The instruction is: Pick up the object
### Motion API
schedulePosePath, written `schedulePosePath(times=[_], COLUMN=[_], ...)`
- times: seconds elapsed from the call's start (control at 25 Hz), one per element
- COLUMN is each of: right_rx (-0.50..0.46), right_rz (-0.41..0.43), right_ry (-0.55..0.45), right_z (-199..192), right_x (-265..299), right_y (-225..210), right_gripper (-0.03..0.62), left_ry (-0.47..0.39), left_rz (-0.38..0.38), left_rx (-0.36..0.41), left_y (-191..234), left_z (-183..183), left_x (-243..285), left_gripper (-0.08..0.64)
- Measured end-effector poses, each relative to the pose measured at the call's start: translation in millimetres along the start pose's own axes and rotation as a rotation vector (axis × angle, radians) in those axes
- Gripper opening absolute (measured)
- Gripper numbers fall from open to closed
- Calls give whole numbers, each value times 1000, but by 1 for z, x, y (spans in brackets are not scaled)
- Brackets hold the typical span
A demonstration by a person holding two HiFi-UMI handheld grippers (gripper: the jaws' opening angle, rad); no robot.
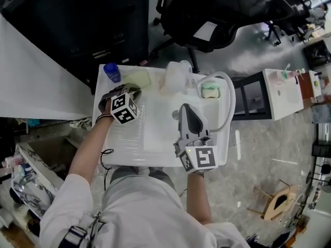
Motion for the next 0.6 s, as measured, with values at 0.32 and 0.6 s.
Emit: schedulePosePath(times=[0.32,0.6], right_rx=[16,11], right_rz=[21,31], right_ry=[-38,-48], right_z=[10,14], right_x=[-19,-36], right_y=[6,7], right_gripper=[6,6], left_ry=[-79,-112], left_rz=[67,137], left_rx=[-33,-37], left_y=[-11,-26], left_z=[24,39], left_x=[-42,-79], left_gripper=[41,41])
Point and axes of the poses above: the fingertips, and each gripper's own axes: x forward along the fingers, y to its left, z out of its top, the point moved 1 cm from there along -x, backward along the fingers, and after that the axes turned 5 degrees about -z, right-handed, at the moved point
